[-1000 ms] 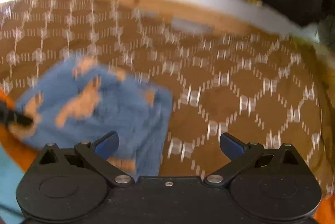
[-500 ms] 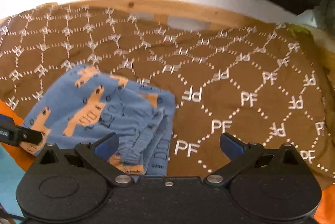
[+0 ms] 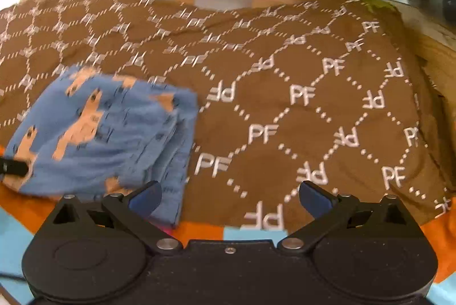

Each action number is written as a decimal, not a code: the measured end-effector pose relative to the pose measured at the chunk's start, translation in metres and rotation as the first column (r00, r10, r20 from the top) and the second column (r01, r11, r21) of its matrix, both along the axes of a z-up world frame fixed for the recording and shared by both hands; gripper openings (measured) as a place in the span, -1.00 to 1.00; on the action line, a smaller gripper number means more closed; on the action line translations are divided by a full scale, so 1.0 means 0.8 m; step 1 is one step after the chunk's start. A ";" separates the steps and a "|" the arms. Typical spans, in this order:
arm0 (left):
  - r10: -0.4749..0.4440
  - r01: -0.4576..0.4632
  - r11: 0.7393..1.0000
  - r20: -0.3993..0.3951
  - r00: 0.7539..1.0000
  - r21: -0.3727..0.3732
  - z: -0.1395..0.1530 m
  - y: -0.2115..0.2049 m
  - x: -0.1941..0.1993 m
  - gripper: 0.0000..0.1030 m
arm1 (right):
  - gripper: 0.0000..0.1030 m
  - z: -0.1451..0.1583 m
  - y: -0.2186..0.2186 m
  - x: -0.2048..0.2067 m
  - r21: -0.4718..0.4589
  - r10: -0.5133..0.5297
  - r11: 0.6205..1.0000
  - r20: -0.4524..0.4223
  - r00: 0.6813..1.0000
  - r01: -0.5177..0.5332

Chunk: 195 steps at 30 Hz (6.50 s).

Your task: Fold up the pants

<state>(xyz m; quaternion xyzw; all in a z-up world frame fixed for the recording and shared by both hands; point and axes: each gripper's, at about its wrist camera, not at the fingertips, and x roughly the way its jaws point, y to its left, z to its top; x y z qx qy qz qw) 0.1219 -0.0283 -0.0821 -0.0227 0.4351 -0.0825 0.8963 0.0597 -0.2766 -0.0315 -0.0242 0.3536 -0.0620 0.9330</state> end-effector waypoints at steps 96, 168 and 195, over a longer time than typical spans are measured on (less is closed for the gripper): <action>-0.097 0.098 0.981 0.009 0.995 -0.168 0.010 0.007 0.003 -0.48 | -0.85 -0.009 0.004 0.091 0.309 0.090 0.943 0.127 0.988 -0.126; 0.042 -0.016 0.974 0.111 0.993 -0.226 0.058 -0.014 0.159 -0.27 | -0.08 0.045 -0.032 0.248 0.091 0.188 0.971 0.292 0.938 -0.223; 0.161 -0.117 0.983 0.379 0.911 -0.138 0.138 0.024 0.024 0.99 | 0.99 0.128 0.026 0.058 0.009 0.103 0.992 0.489 0.866 -0.124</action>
